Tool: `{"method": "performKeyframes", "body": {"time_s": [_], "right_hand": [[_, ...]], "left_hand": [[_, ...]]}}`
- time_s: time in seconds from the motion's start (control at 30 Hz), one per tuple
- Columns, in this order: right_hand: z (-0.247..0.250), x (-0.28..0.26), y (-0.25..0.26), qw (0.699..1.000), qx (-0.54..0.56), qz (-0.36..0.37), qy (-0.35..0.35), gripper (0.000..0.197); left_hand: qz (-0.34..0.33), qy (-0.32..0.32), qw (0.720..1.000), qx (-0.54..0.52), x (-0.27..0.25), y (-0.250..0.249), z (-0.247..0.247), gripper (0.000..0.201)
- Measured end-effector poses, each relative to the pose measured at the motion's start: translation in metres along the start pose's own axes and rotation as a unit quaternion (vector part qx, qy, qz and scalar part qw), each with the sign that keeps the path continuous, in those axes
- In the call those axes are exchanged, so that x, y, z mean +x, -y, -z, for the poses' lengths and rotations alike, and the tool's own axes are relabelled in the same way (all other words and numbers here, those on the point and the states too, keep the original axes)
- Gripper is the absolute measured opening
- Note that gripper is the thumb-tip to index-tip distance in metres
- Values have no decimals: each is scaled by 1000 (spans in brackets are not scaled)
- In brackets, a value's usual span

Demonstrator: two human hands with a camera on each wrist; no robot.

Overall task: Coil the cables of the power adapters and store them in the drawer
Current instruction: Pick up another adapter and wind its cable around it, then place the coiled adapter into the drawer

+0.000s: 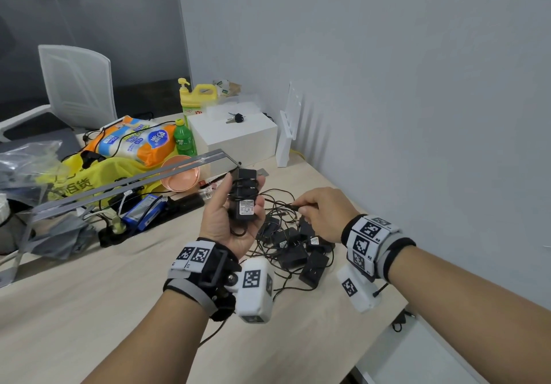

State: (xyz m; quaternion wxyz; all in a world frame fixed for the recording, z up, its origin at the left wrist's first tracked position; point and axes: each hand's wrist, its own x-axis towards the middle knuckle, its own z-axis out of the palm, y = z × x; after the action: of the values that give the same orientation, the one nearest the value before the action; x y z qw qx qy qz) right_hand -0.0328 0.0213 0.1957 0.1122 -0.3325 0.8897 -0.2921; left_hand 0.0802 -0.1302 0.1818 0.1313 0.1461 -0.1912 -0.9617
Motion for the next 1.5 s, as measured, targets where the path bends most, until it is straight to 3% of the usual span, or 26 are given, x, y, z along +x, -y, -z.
{"method": "performKeyframes", "body": {"time_s": [0.23,0.37,0.53,0.67,0.8,0.87,0.93,1.0,1.1,1.13,1.2,1.27,1.37,1.43,1.5], "right_hand": [[-10,-7,-10,998,11,-40,40,26],[-17,-17,-7,983,175,-62,12,21],[-27,-37,-9,934,328,-138,46,40],[-42,-62,-28,888,425,-167,54,32],[-52,-93,-56,882,436,-177,-10,24],[-50,-111,-71,876,438,-197,-51,28],[-43,-130,-89,873,427,-219,-93,36],[-38,-145,-108,889,385,-219,-117,43],[-31,-164,-142,945,230,-196,-127,47],[-28,-170,-153,960,167,-193,-117,49],[-23,-180,-171,971,90,-195,-103,56],[-15,-188,-190,963,110,-226,-102,74],[0,-199,-218,953,136,-257,-87,97],[10,-206,-238,964,25,-260,-55,100],[16,-212,-257,965,-98,-239,-40,93]], "left_hand": [[-12,-58,993,101,12,18,8,35],[1,-56,987,154,13,32,14,34],[19,8,973,228,12,52,21,37],[48,62,969,233,10,76,26,39],[108,105,948,280,8,115,35,40],[137,120,921,344,8,136,38,41],[173,126,878,428,6,157,34,40],[177,109,845,492,7,176,33,57],[146,84,845,507,11,209,30,79],[152,75,850,498,13,221,28,73],[171,64,856,483,17,240,25,40],[186,72,852,483,22,258,23,23],[179,127,809,546,30,277,25,37],[178,172,772,585,35,291,24,44],[190,191,758,594,37,306,22,47]]}}
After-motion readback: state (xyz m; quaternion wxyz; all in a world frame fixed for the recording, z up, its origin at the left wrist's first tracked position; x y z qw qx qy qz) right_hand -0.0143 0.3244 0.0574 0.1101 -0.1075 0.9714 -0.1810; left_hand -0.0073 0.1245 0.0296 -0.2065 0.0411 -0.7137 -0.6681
